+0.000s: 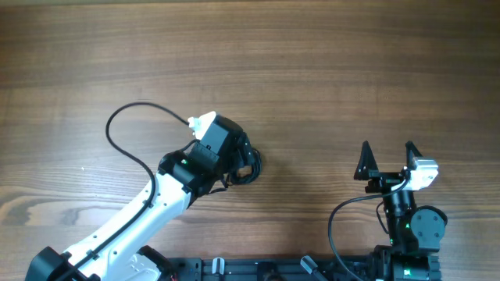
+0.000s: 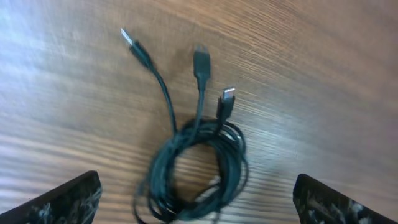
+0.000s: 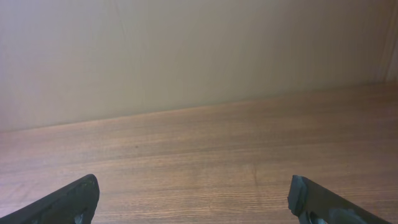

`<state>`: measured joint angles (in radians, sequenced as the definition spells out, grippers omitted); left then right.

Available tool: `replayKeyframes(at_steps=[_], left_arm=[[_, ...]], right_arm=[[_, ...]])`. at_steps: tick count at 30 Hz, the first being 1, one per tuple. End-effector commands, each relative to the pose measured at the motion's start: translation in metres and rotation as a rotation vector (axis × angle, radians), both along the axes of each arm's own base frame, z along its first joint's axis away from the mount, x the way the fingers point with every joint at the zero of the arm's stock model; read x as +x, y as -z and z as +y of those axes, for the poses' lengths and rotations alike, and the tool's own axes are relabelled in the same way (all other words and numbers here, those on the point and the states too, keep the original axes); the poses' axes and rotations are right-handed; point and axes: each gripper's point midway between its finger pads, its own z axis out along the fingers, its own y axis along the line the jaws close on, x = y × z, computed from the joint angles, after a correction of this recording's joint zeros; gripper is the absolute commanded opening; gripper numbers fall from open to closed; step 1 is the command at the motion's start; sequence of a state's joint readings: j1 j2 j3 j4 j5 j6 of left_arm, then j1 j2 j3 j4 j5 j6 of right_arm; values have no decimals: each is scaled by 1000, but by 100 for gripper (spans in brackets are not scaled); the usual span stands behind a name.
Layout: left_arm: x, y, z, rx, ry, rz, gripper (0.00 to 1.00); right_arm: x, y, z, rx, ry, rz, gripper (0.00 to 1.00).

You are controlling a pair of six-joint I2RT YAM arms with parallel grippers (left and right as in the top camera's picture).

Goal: Untangle cables
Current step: 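Close the left gripper on the black cable coil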

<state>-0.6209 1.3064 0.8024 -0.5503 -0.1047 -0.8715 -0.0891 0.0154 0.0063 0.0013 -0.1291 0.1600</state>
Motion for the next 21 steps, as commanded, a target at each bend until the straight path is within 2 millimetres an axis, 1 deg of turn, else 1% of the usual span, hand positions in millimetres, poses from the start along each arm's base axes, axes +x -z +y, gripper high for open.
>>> replayKeyframes(at_steps=[1, 3, 4, 5, 6, 7, 8, 11, 12, 14, 15, 16, 17, 21], left_arm=[[-5, 2, -9, -48, -1, 34, 100], [-7, 2, -12, -63, 16, 46, 99], [-9, 2, -19, -110, 4, 66, 95], [-10, -1, -32, -157, 63, 69, 91], [-8, -2, -42, -171, 139, 53, 91], [-5, 0, -47, -155, 202, 30, 91], [-3, 4, -46, -133, 220, 19, 90], [0, 26, -45, -84, 223, 55, 84], [-2, 36, -50, -79, 258, 78, 83], [-5, 47, -60, -90, 309, 96, 82], [-5, 51, -63, -87, 319, 98, 81], [-5, 54, -67, -88, 325, 96, 78], [-4, 57, -74, -94, 340, 86, 71], [-2, 61, -89, -102, 368, 56, 62]], right_arm=[[0, -3, -2, -3, 14, -12, 100], [0, -3, -2, -4, 15, -12, 100], [0, -3, -2, -4, 15, -12, 100], [0, -3, -2, -4, 14, -12, 100], [0, -3, -2, -4, 15, -12, 100], [0, -3, -2, -4, 15, -12, 100], [0, -3, -2, -4, 15, -12, 100], [0, -3, -2, -4, 15, -12, 100], [0, -3, -2, -4, 15, -12, 100], [0, -3, -2, -4, 15, -12, 100], [0, -3, -2, -4, 15, -12, 100], [0, -3, -2, -3, 14, -12, 100], [0, -3, -2, -4, 14, -12, 100], [0, -3, -2, -3, 15, -12, 100]])
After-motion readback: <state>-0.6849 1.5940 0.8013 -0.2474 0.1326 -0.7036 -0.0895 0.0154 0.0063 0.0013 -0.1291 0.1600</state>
